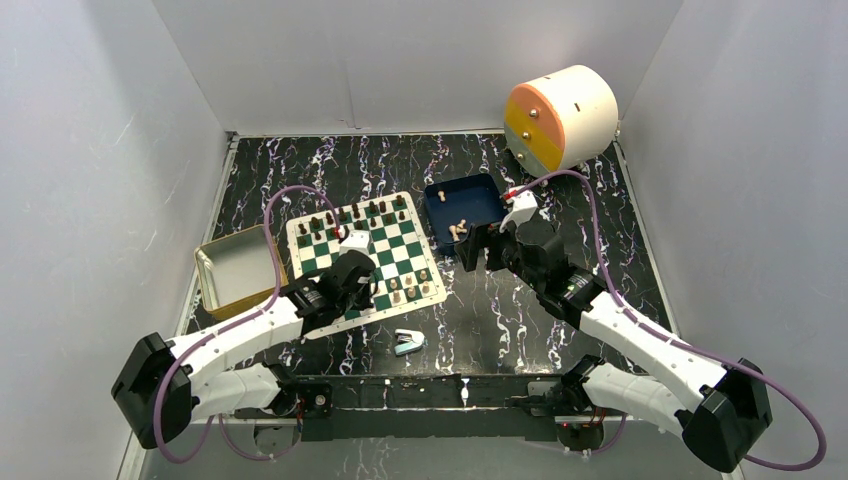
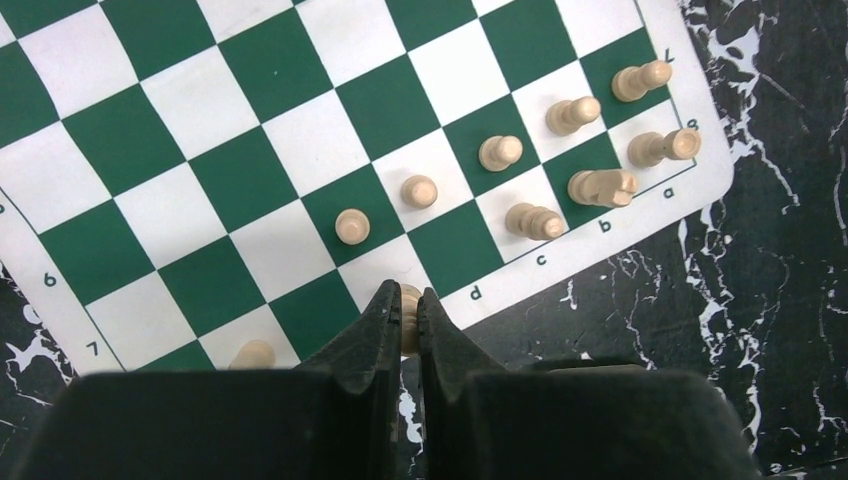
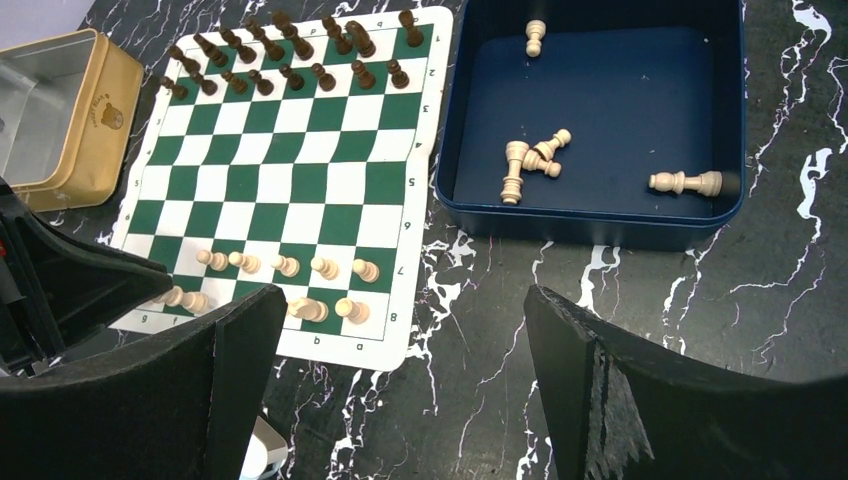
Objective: Set up the chess pieces on the board
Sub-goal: Place the chess piece on the chessboard.
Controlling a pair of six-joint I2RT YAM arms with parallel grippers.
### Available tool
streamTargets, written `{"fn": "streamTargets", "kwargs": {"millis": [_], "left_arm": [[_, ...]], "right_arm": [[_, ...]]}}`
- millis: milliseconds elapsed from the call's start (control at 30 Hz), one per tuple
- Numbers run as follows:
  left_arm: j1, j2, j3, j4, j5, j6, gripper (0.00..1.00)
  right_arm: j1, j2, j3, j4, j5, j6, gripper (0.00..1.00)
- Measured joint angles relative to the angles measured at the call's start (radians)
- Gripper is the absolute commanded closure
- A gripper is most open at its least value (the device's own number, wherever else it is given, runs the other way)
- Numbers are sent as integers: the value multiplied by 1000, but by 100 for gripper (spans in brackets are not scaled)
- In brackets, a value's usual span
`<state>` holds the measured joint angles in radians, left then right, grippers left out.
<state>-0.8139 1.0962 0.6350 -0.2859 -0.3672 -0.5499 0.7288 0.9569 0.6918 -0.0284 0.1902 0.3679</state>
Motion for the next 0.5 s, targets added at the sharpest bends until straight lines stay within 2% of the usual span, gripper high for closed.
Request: {"fn": "streamTargets", "kwargs": {"millis": [500], "left_arm": [[0, -13, -44, 58, -6, 34, 100]], "right_arm": [[0, 10, 0, 0, 13, 11, 1]]}}
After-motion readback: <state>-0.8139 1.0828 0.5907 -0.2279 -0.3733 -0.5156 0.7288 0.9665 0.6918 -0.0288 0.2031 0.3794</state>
